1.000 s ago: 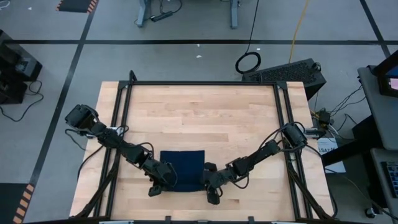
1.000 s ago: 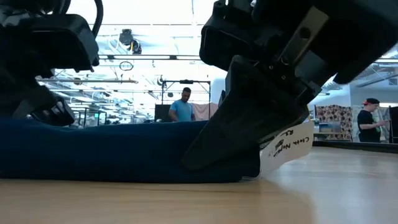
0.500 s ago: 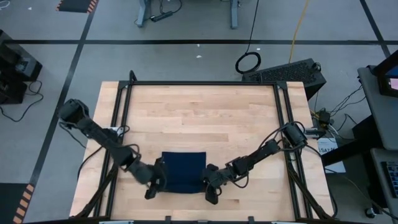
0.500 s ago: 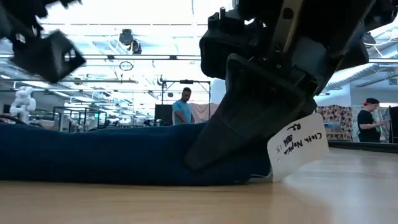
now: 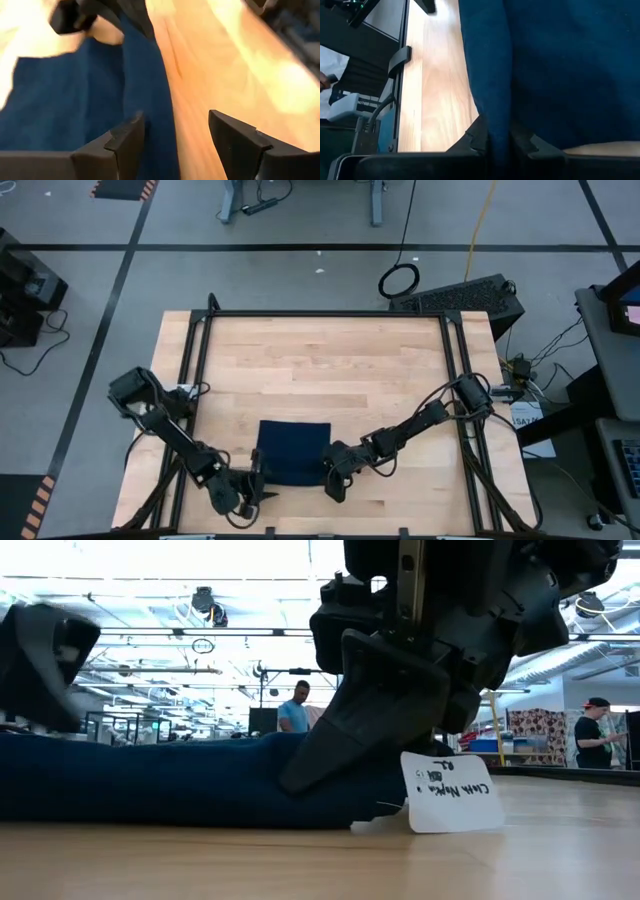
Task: Roll towel
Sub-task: Roll the dark blue towel
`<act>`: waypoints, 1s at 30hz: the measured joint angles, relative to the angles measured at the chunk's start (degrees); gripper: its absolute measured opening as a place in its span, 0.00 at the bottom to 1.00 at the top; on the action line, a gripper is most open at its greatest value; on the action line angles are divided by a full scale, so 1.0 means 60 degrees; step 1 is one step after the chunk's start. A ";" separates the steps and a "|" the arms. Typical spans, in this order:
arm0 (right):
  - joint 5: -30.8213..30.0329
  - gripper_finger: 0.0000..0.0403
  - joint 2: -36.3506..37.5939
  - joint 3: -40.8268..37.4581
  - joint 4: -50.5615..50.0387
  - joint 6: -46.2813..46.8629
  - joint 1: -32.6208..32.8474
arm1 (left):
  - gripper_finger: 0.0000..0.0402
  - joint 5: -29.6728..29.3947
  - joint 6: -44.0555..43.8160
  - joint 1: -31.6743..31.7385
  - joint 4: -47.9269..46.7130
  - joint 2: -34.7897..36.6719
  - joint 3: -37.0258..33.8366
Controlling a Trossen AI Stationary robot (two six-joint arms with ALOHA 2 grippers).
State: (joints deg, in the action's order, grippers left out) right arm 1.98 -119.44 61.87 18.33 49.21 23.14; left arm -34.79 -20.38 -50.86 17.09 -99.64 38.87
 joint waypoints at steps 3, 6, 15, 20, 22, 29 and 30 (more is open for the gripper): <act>-0.0011 0.05 0.0000 -0.0003 0.0007 0.0091 -0.0007 | 0.56 -0.0165 -0.0007 -0.0013 -0.0013 -0.0439 0.0046; -0.0014 0.05 0.0000 -0.0007 0.0000 0.0133 -0.0007 | 0.56 -0.0539 -0.0011 -0.0009 -0.0032 -0.0635 0.0051; 0.0116 0.05 -0.0007 -0.0011 -0.0034 0.0176 -0.0015 | 0.56 -0.0852 -0.0005 0.0042 -0.0581 -0.0616 0.0058; 0.0147 0.05 -0.0011 -0.0018 -0.0058 0.0175 -0.0015 | 0.56 -0.0902 -0.0674 0.0149 -0.1142 -0.0579 0.0058; 0.0153 0.05 -0.0015 -0.0018 -0.0055 0.0175 -0.0015 | 0.55 -0.0499 -0.1290 0.0289 -0.1431 -0.0549 0.0068; -0.0025 0.06 -0.0018 -0.0025 -0.0044 0.0164 -0.0006 | 0.25 0.0085 -0.1800 0.0359 -0.1369 -0.0546 0.0077; -0.0133 0.07 -0.0022 -0.0025 -0.0016 0.0120 0.0011 | 0.19 0.0163 -0.1809 0.0359 -0.1361 -0.0546 0.0076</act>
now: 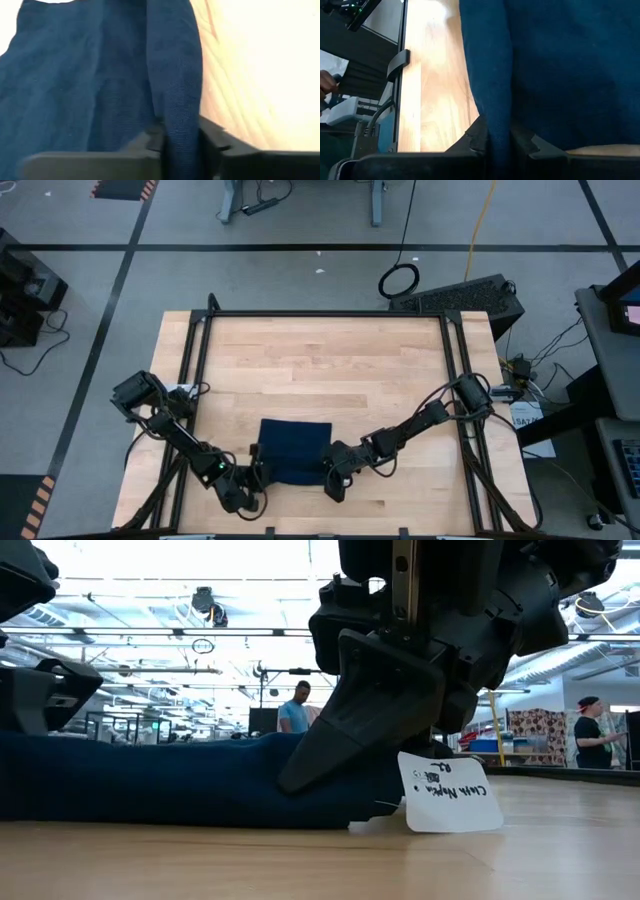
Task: Roll towel
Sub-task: Roll the dark blue towel
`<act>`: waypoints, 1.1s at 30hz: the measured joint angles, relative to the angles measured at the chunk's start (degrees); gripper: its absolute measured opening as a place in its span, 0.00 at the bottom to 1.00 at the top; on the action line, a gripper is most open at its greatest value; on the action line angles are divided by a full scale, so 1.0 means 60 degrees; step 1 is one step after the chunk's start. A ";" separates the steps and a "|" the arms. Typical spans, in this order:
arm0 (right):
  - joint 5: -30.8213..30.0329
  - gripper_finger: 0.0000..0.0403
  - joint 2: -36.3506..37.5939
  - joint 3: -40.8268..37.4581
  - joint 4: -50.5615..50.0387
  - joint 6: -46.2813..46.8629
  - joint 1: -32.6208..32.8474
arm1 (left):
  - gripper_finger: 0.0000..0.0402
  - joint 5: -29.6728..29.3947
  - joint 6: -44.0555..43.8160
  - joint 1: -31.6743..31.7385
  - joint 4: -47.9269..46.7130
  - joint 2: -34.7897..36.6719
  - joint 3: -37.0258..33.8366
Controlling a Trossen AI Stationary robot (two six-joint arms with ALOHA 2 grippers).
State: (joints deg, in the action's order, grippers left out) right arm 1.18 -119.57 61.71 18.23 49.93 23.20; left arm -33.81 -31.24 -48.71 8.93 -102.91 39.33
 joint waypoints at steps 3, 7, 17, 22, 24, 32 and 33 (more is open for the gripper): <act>-0.0150 0.12 0.0038 -0.0002 0.0024 -0.0275 0.0080 | 0.04 0.0272 -0.0271 0.0034 -0.0007 0.0015 0.0000; -0.0250 0.26 0.0348 -0.0045 -0.0401 -0.1286 0.0070 | 0.07 0.0611 -0.0837 0.0062 0.0025 0.0036 0.0000; -0.3218 0.62 0.2017 -0.0033 -0.2161 -0.5792 0.0997 | 0.04 0.1713 -0.1537 0.0091 -0.0222 0.0926 -0.0247; -0.3722 0.64 0.1624 -0.0007 -0.0114 -0.7609 0.1833 | 0.05 0.1780 -0.2310 0.0251 -0.0182 0.1163 -0.0577; -0.3823 0.62 0.1128 -0.0011 0.0906 -0.8005 0.2024 | 0.05 0.1851 -0.2442 0.0301 -0.0099 0.1169 -0.0601; -0.5722 0.63 -0.0374 -0.0011 0.2646 -0.8375 0.2142 | 0.05 0.2552 -0.3205 0.0575 0.0221 0.1167 -0.0637; -0.5714 0.64 -0.0469 -0.0011 0.2668 -0.8477 0.2143 | 0.05 0.2679 -0.3303 0.0612 0.0223 0.1169 -0.0636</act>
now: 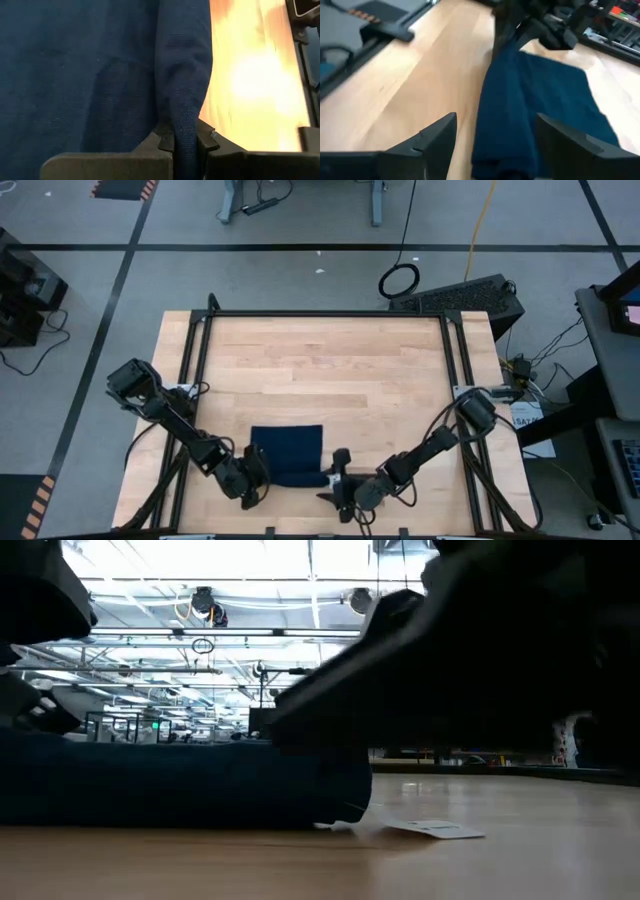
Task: Roll towel
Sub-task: Roll the dark blue towel
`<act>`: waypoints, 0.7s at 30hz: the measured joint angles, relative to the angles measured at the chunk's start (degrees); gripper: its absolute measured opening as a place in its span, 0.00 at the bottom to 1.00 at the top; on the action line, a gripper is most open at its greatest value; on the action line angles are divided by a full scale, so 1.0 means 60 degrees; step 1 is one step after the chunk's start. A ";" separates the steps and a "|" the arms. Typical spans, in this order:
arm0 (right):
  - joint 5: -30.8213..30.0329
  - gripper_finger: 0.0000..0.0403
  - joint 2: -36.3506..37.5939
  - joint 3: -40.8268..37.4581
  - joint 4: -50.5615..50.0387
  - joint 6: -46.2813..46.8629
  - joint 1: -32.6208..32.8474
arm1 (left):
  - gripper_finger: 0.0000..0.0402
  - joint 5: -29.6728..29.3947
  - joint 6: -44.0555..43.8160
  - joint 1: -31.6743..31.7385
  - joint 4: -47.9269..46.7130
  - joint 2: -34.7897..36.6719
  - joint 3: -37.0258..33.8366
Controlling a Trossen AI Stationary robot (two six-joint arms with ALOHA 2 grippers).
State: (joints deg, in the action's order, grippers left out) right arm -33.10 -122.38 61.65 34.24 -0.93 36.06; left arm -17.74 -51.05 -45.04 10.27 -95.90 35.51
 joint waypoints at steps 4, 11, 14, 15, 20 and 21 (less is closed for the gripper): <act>0.0017 0.70 -0.0243 0.0004 0.0039 -0.0283 0.0013 | 0.05 0.0283 -0.0207 0.0080 0.0030 0.0004 0.0006; 0.0158 0.68 -0.0515 0.0011 0.0049 -0.0376 -0.0266 | 0.05 0.0579 -0.0374 0.0291 0.0021 0.0015 0.0014; 0.0461 0.62 -0.0515 0.0011 -0.0021 -0.0122 -0.0443 | 0.05 0.0623 -0.0374 0.0331 -0.0001 0.0015 0.0017; 0.0591 0.60 -0.0519 0.0011 -0.0063 0.0020 -0.0511 | 0.05 0.0599 -0.0371 0.0331 -0.0001 0.0015 0.0017; 0.1130 0.49 -0.0515 0.0032 -0.0568 0.1391 -0.0831 | 0.05 0.0490 -0.0395 0.0328 0.0007 0.0015 0.0017; 0.1220 0.47 -0.0515 0.0036 -0.0646 0.1656 -0.0883 | 0.06 0.0480 -0.0437 0.0328 0.0018 0.0014 0.0017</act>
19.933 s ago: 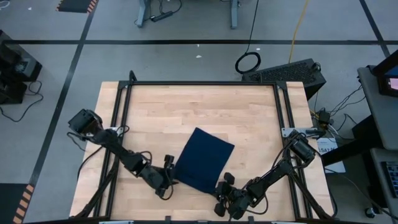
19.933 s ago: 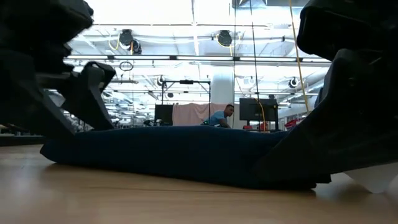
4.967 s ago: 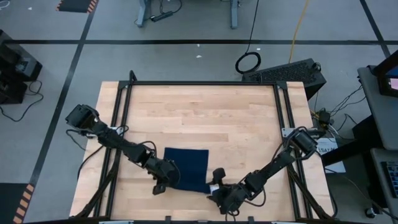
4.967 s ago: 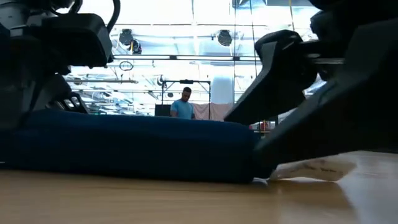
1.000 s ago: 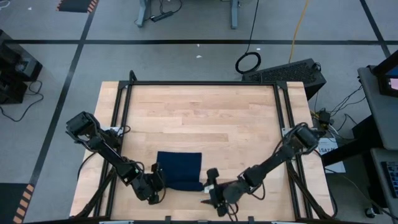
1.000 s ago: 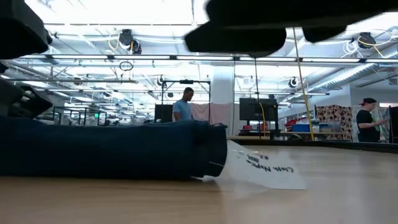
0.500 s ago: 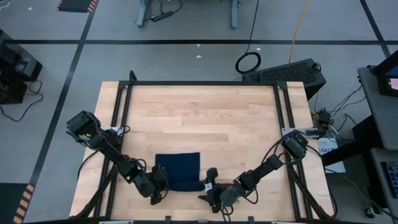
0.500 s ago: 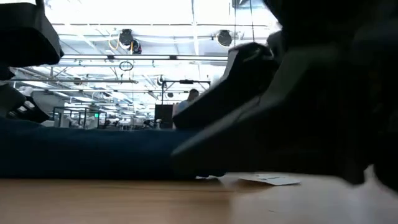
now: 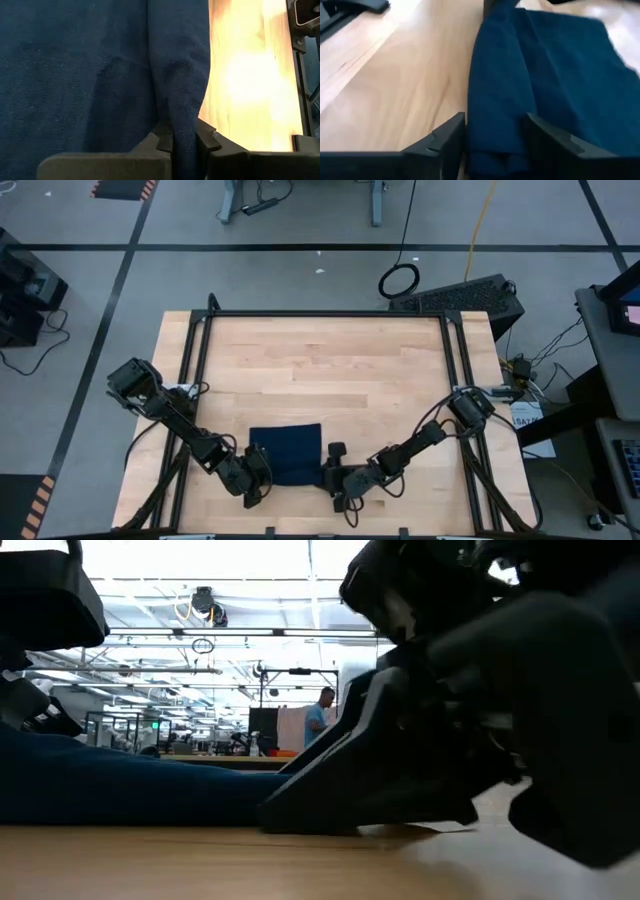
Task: Roll towel
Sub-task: Roll the dark blue towel
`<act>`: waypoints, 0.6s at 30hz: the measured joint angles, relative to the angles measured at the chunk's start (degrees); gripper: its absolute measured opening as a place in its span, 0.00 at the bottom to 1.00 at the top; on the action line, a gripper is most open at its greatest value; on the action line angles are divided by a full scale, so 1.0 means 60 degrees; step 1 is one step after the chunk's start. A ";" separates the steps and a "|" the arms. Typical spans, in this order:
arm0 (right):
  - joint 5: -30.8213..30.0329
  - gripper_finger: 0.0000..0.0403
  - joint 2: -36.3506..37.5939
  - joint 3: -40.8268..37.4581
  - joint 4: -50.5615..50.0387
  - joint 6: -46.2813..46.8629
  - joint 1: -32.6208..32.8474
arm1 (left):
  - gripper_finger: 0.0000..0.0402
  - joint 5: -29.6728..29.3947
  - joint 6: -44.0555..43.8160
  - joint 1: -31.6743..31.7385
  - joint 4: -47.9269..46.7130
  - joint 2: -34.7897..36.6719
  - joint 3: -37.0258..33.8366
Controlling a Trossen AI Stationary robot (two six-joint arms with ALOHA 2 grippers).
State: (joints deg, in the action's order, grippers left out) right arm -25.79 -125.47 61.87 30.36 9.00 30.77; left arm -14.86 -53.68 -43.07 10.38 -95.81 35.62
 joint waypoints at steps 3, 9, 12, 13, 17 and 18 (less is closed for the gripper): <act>0.0327 0.44 0.0018 0.0011 -0.0130 0.0483 -0.0154 | 0.13 -0.0017 0.0016 0.0004 0.0248 -0.0015 -0.0011; 0.0471 0.40 0.0025 0.0011 -0.0195 0.1242 -0.0205 | 0.40 0.0001 0.0322 -0.0015 -0.0060 0.0604 -0.0015; 0.0495 0.37 0.0044 0.0008 -0.0237 0.1608 -0.0205 | 0.54 -0.0017 0.0273 -0.0015 -0.1095 0.1361 -0.0015; 0.0523 0.36 0.0070 0.0007 -0.0269 0.1708 -0.0208 | 0.58 -0.0044 0.0275 -0.0015 -0.1458 0.1643 -0.0015; 0.0654 0.28 0.0184 -0.0007 -0.0380 0.2252 -0.0208 | 0.68 -0.0731 0.0492 -0.0241 -0.2181 0.2592 -0.0015; 0.0713 0.26 0.0214 -0.0012 -0.0384 0.2451 -0.0220 | 0.68 -0.1106 0.0719 -0.0340 -0.2052 0.2699 -0.0015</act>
State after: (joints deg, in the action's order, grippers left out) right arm -21.51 -124.18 61.79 28.06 23.71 29.45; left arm -21.49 -49.36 -45.11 -1.94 -79.62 35.53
